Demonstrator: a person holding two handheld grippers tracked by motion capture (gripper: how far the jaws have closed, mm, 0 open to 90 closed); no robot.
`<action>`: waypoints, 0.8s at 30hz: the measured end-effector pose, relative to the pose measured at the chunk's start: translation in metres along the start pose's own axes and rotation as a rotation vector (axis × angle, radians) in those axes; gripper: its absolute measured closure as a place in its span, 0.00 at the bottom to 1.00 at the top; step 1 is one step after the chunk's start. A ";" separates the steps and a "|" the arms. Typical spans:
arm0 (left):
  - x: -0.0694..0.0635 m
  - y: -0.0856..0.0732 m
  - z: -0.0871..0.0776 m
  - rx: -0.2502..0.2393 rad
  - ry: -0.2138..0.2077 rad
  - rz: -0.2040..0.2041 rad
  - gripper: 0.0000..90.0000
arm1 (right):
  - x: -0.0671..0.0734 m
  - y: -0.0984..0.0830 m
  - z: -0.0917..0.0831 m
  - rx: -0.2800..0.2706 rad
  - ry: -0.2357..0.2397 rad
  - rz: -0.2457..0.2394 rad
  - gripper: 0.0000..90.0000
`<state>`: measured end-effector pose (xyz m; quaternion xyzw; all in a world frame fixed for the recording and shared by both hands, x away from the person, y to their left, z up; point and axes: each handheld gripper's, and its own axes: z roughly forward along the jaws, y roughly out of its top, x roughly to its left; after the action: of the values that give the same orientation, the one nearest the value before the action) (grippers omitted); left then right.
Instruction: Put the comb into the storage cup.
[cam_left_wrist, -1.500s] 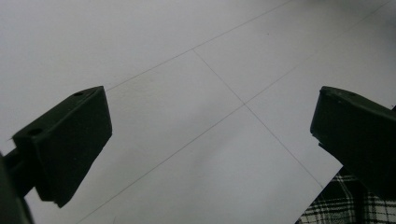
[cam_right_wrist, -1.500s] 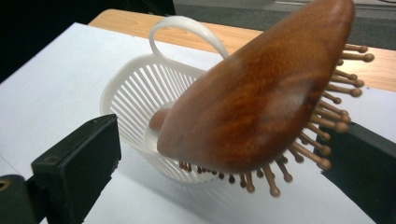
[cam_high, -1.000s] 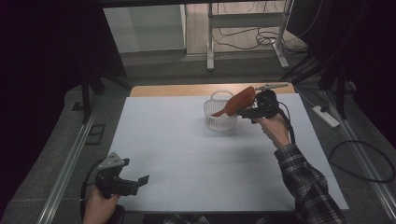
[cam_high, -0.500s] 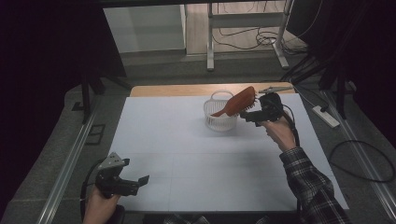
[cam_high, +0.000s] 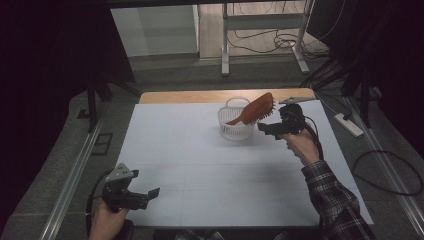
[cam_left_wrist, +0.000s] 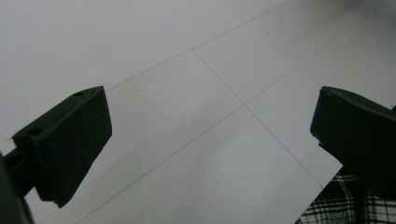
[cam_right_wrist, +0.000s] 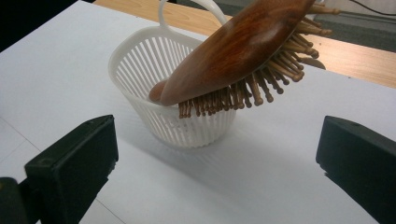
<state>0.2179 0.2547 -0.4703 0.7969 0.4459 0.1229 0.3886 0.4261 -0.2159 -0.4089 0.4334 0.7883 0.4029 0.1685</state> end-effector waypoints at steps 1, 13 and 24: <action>0.000 0.000 0.000 0.000 0.001 0.000 0.00 | 0.000 -0.001 0.000 0.000 0.001 -0.001 0.00; 0.000 0.000 0.000 0.006 0.003 0.006 0.00 | 0.001 -0.009 -0.005 0.007 0.005 -0.024 0.00; -0.001 0.000 -0.002 -0.002 0.012 0.003 0.00 | 0.002 -0.016 -0.012 0.016 0.019 -0.054 0.00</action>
<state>0.2163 0.2551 -0.4693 0.7964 0.4470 0.1285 0.3866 0.4084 -0.2247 -0.4139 0.4095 0.8044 0.3962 0.1683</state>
